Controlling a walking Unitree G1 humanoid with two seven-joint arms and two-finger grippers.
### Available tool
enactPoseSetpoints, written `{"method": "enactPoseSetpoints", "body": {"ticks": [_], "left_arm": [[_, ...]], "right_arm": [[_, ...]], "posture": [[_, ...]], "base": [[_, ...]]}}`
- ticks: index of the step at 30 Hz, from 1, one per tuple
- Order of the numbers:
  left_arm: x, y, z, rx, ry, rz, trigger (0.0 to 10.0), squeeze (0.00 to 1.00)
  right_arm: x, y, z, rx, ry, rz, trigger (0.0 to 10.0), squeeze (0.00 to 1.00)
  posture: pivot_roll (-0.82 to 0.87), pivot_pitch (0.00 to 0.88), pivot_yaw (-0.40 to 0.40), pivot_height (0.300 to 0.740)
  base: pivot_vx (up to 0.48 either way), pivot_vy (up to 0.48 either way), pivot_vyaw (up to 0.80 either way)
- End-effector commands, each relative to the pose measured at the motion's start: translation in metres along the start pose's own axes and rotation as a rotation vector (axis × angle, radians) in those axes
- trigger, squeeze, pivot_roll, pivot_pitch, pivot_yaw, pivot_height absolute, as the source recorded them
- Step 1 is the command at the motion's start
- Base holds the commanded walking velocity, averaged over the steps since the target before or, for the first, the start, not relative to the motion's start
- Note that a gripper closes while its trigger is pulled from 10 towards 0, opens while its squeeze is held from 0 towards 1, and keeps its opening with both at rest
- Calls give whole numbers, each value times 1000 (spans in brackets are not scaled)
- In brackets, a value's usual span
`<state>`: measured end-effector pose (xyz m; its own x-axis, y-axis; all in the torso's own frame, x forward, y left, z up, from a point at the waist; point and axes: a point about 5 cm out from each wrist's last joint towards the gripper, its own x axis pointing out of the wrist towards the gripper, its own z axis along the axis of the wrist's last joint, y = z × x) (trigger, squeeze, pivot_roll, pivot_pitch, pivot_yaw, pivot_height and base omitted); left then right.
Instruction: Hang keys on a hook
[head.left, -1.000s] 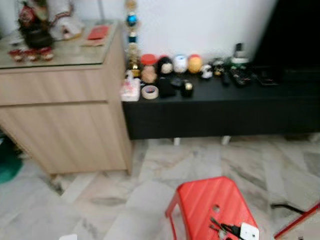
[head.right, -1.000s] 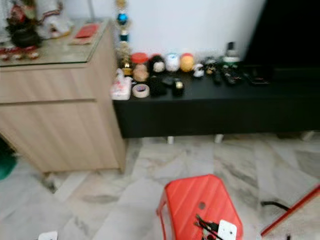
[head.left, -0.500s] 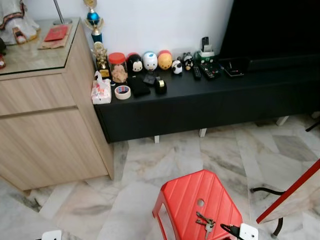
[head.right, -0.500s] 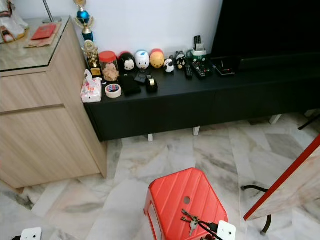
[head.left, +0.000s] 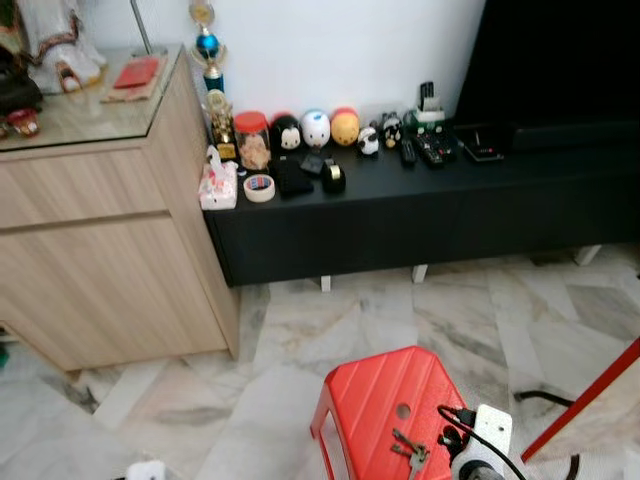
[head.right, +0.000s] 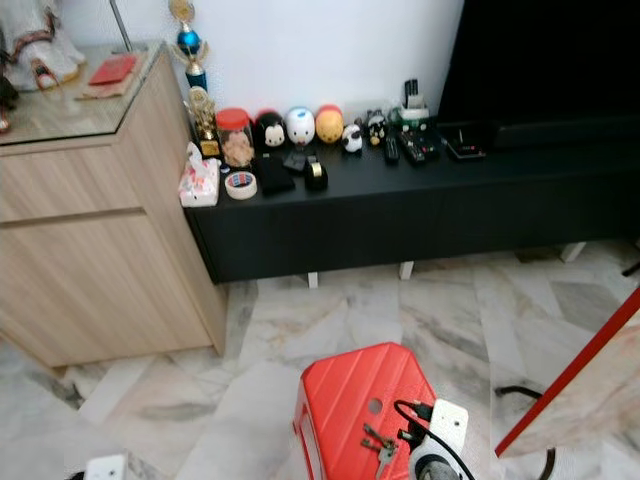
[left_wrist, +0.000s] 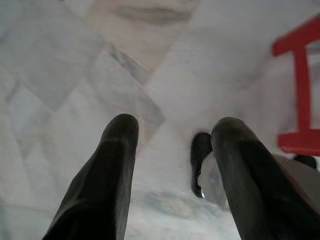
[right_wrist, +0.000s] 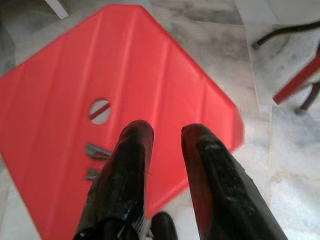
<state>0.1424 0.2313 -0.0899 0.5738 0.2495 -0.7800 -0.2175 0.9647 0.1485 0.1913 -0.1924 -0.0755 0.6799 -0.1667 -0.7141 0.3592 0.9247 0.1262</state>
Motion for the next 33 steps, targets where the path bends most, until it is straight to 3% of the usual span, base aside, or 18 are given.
{"method": "enactPoseSetpoints", "body": {"ticks": [1, 10, 18, 26, 27, 33], "left_arm": [[1, 7, 2, 40, -5, 24, 10000, 0], [4, 4, 17, 42, -41, 24, 10000, 0], [7, 12, 31, 47, -88, 28, 10000, 0], [5, 17, 28, 37, -105, 48, 10000, 0], [4, 16, 24, 33, -103, 50, 10000, 0], [1, 11, 15, 15, -107, 60, 10000, 0]], "right_arm": [[0, 1, -1, 14, 5, 0, 10000, 0], [3, 4, 9, 35, -16, 25, 10000, 0], [9, 26, 36, 81, -106, 126, 10000, 0], [5, 55, 59, -35, -281, 267, 10000, 0], [2, 61, 62, -141, -333, 298, 10000, 0], [-3, 65, 69, -204, -430, 329, 10000, 0]], "posture": [[16, 0, 18, 740], [4, 0, 36, 740], [16, 0, 32, 740], [42, 0, 0, 740], [51, 0, -16, 740], [57, 0, -41, 740]], "base": [[0, 0, 0], [0, -171, 0], [0, 0, 0], [0, 0, 0], [0, 0, 0], [0, 0, 0]]}}
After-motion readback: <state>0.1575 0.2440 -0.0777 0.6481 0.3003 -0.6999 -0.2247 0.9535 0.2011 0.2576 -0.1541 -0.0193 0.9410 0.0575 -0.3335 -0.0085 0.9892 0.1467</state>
